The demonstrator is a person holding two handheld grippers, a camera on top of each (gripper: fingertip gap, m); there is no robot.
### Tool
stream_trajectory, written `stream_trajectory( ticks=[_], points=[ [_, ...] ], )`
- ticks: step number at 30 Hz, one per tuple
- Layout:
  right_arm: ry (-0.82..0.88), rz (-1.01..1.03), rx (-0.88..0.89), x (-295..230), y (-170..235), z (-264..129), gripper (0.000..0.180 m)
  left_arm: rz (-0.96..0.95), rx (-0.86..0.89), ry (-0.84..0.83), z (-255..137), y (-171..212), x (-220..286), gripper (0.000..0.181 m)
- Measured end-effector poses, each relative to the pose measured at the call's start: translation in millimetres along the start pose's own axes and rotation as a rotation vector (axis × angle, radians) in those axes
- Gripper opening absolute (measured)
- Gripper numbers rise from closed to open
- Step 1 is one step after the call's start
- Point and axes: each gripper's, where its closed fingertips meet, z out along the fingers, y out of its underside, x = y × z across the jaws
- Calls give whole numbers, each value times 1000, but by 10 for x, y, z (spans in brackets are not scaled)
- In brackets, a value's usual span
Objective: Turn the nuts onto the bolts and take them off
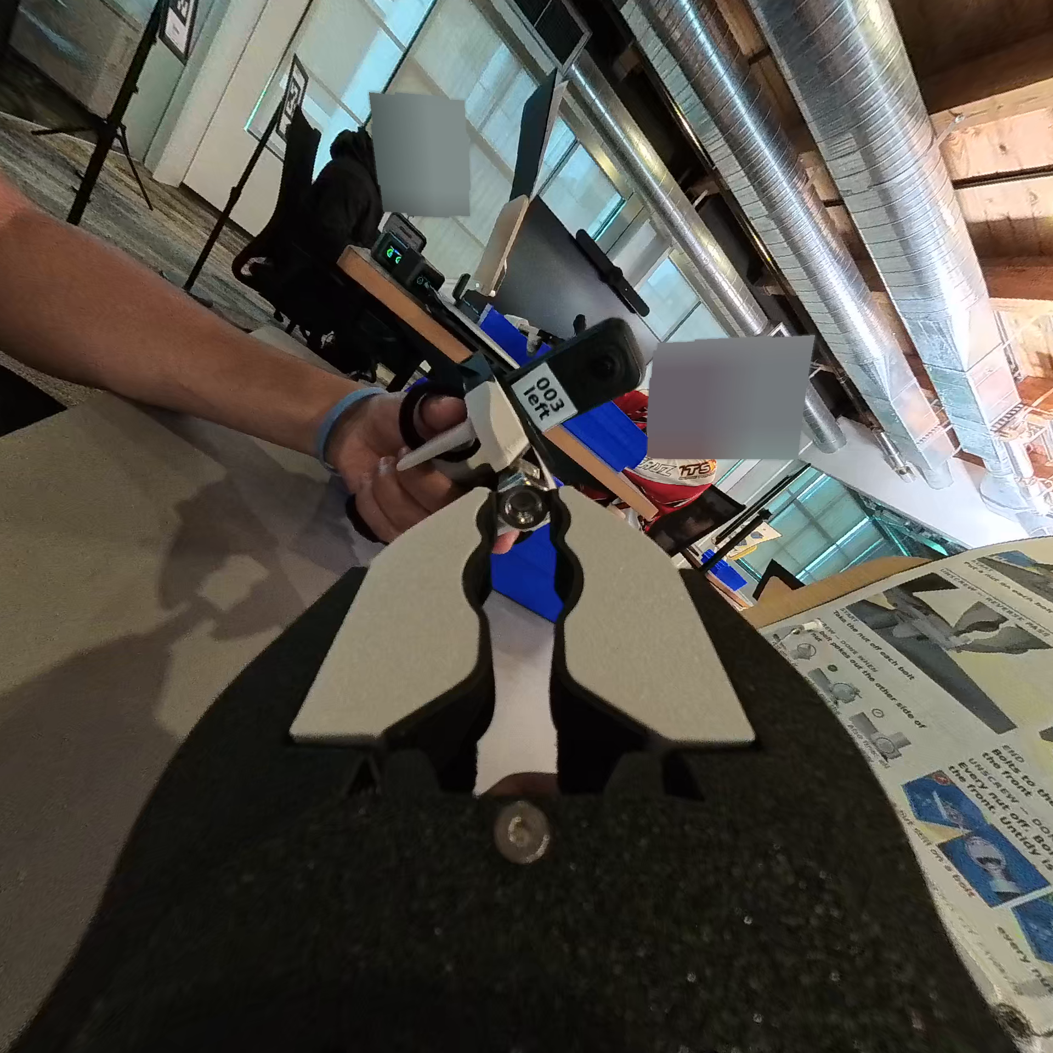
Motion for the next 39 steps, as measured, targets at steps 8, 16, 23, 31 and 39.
stream_trajectory(
  ticks=[8, 16, 23, 31, 39],
  points=[
    [-31, -259, -129, -49, 114, -37, 17, -225, -6, 46, 16, 78, -89, 17],
    [-20, 122, -74, 33, 136, -43, 17, -99, 11, -27, 28, 54, -125, 17],
    [-37, 544, 1, 104, 32, -9, 17, 202, 42, -143, 22, -73, -53, 17],
    [-88, 991, 29, 96, 67, -18, 17, 434, 5, -261, 25, -72, -57, 17],
    [-91, 1446, -12, 44, 210, -65, 17, 557, -89, -348, 52, 25, -136, 17]
  ],
)
